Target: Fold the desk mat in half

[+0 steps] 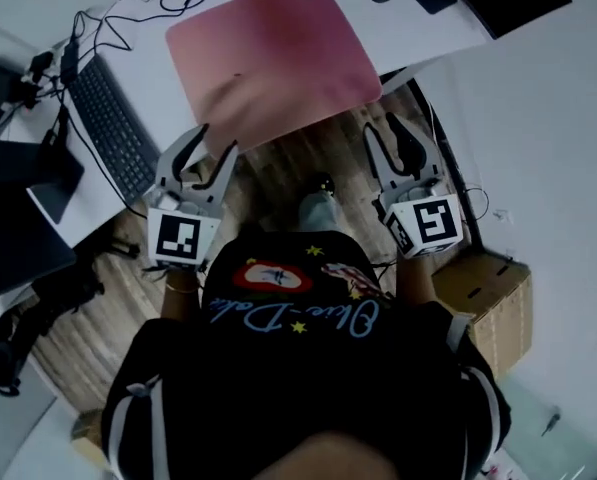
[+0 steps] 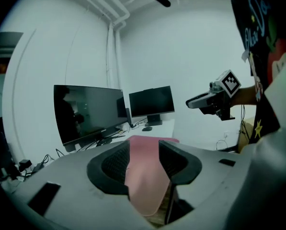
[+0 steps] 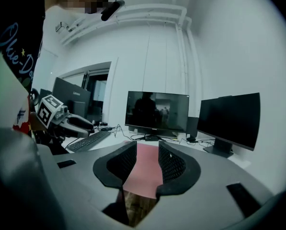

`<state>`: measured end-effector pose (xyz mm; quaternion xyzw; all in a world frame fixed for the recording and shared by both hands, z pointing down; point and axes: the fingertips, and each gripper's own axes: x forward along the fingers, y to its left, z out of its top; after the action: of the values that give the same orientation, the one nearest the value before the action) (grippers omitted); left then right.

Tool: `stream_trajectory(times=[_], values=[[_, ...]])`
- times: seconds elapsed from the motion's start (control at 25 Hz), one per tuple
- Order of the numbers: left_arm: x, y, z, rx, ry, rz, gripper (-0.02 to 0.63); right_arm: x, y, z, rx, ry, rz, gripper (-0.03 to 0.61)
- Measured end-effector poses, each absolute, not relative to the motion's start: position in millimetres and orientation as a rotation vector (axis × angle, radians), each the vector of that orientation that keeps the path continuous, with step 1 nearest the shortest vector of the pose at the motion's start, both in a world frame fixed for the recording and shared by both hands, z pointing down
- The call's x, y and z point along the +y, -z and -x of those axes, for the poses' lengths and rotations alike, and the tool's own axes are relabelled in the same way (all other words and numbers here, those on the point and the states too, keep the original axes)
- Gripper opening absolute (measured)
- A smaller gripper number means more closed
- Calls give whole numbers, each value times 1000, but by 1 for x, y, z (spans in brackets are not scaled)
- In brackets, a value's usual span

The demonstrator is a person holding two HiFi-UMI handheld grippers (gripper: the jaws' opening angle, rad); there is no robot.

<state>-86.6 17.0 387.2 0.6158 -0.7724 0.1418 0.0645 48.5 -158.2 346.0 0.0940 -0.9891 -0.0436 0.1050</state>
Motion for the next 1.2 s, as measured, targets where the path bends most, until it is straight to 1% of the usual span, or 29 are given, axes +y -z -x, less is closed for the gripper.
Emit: stream_trajectory(times=[0.12,0.32,0.48,0.68,0.84,1.2], values=[[7,-401,89,-2364,-490,-1750,184,-183,-357,-36,-2895,163,-177,112],[-11,-440,80,-2328,-730,-1601,218,-216,-386,-22,-2802,307,4,124],[-18,-478,74,-2274,-959,-1427,225,-232,-421,-15,-2690,484,158,136],[-17,-516,69,-2242,-1112,-1250,240,-241,-468,-12,-2545,689,320,170],[-9,-543,68,-2185,-1297,-1140,244,-245,-500,-12,-2457,767,396,186],[1,-591,78,-2038,-1535,-1048,255,-255,-557,-14,-2277,961,449,210]])
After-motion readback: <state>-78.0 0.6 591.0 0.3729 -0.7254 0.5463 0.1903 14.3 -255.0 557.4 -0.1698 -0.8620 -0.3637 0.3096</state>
